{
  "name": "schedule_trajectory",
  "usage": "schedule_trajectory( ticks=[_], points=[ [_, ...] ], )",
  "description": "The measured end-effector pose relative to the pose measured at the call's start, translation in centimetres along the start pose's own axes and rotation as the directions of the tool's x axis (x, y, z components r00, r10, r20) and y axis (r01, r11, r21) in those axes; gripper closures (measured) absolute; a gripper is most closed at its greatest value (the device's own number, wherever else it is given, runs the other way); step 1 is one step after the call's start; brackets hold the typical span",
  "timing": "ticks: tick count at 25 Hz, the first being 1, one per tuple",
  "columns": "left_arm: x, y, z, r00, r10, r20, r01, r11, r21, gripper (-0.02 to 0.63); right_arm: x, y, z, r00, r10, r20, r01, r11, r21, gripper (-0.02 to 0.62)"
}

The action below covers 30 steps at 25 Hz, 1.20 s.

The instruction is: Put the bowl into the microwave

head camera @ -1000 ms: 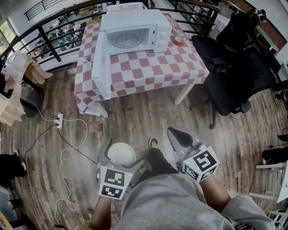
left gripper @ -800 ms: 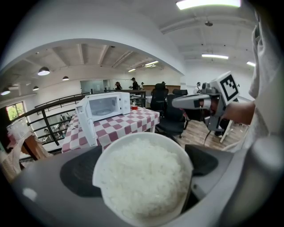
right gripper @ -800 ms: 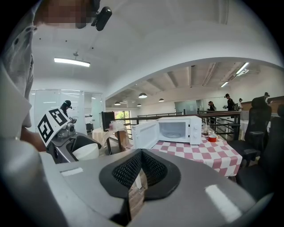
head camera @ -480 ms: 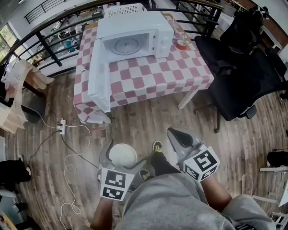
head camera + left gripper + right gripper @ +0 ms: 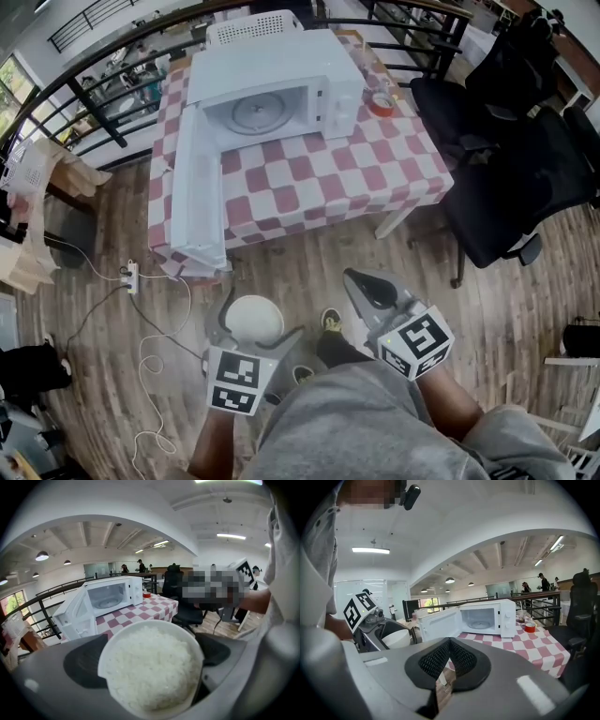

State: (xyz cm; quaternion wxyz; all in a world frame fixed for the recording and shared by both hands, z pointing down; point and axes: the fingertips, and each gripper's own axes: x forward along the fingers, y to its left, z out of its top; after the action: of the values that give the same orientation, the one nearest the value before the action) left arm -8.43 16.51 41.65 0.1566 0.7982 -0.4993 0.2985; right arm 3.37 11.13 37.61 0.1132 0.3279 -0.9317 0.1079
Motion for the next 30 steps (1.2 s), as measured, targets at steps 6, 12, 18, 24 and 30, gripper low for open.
schedule_trajectory(
  ticks=[6, 12, 18, 24, 30],
  points=[
    [2.5, 1.6, 2.4, 1.0, 0.001, -0.011, -0.001, 1.0, 0.009, 0.025, 1.9, -2.7, 0.6, 1.0, 0.01, -0.005, -0.01, 1.0, 0.013, 0.597],
    [5.1, 2.6, 4.2, 1.0, 0.006, -0.02, -0.005, 1.0, 0.004, 0.025, 3.5, -5.4, 0.9, 1.0, 0.023, -0.012, -0.022, 0.999, 0.023, 0.597],
    [7.6, 3.7, 6.3, 1.0, 0.021, -0.016, -0.021, 1.0, 0.004, 0.025, 4.8, -8.1, 1.4, 0.999, 0.037, -0.014, -0.036, 0.999, 0.019, 0.597],
    [9.7, 4.2, 8.1, 0.999, 0.036, -0.008, -0.036, 0.999, 0.002, 0.025, 5.8, -10.5, 1.8, 0.999, 0.05, -0.01, -0.049, 0.999, 0.019, 0.597],
    [11.2, 4.4, 9.2, 0.999, 0.048, -0.009, -0.048, 0.999, -0.002, 0.025, 6.3, -12.2, 1.9, 0.998, 0.062, -0.008, -0.062, 0.998, 0.023, 0.597]
  ],
)
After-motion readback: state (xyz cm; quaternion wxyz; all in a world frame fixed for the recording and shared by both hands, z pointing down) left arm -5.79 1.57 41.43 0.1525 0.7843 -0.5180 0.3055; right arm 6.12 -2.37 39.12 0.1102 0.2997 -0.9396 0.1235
